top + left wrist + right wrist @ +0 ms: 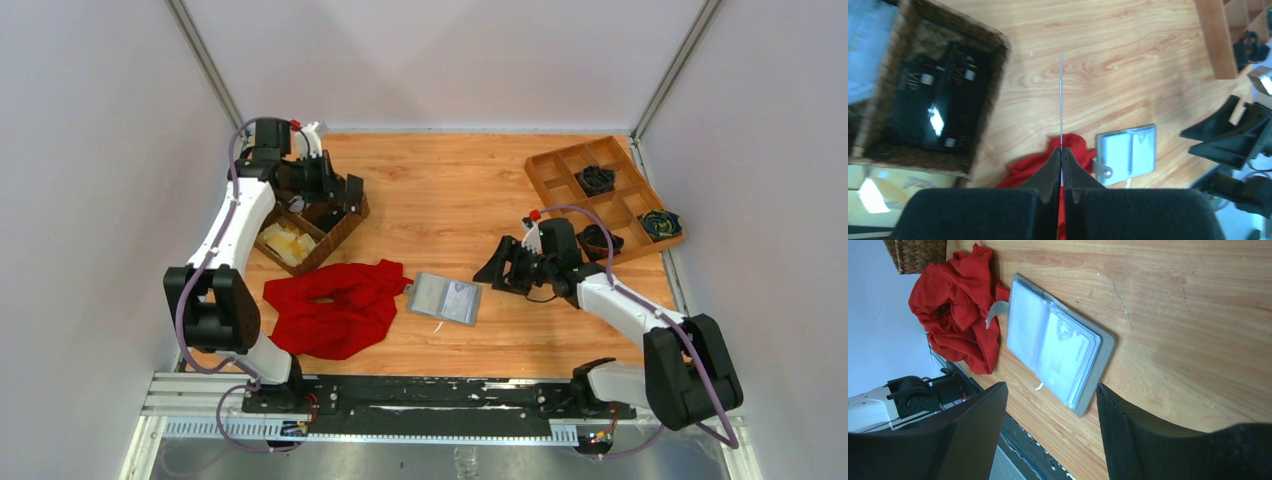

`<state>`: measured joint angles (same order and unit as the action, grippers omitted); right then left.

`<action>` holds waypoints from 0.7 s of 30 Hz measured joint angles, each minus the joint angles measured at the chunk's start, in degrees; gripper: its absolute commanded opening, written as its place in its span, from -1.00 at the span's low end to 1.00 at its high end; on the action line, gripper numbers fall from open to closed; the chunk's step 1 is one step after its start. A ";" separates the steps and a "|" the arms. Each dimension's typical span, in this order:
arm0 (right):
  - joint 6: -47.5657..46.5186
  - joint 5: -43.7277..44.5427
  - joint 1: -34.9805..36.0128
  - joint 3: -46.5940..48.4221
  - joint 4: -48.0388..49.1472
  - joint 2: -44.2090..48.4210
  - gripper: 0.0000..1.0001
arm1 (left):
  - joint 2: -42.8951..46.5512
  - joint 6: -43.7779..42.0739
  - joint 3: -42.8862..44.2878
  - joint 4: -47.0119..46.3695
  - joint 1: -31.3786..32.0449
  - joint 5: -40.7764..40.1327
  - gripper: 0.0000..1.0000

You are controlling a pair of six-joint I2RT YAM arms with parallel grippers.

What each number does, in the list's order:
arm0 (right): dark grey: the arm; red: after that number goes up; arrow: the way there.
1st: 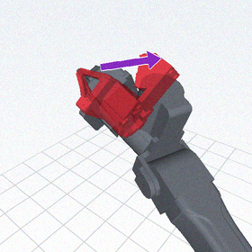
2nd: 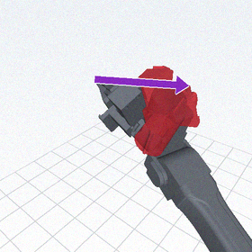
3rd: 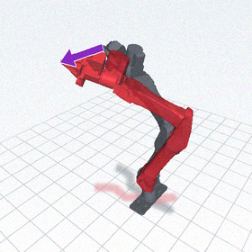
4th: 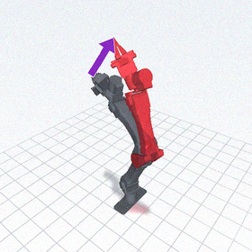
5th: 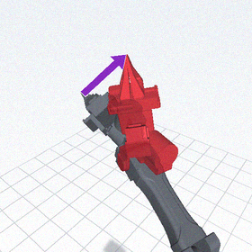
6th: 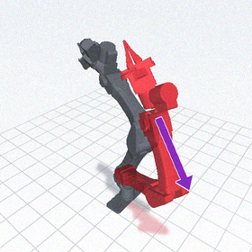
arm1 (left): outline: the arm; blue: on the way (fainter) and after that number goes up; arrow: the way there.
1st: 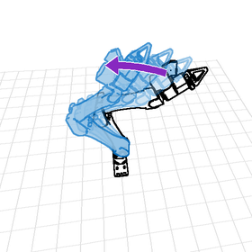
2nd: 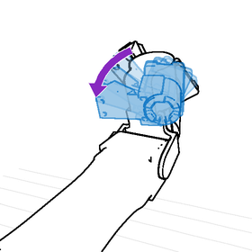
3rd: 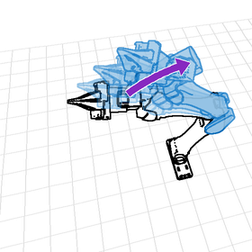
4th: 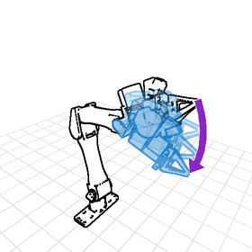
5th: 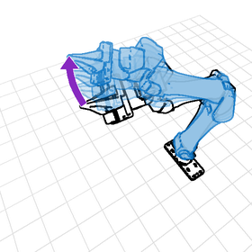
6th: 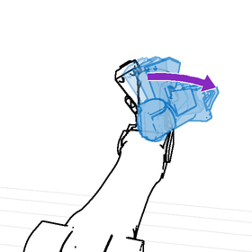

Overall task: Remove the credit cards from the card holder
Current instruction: Place the credit card in the storage box.

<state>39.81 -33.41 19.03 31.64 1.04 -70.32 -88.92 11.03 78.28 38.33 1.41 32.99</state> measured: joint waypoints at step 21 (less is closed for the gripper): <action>-4.90 -1.33 -3.76 7.54 -6.91 -11.23 0.37 | -16.70 -25.46 15.41 13.20 -7.98 -7.13 -1.00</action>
<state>34.92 -34.74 15.27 39.18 -5.87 -81.56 -105.62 -14.44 93.69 51.53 -6.57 25.87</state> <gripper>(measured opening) 0.688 0.005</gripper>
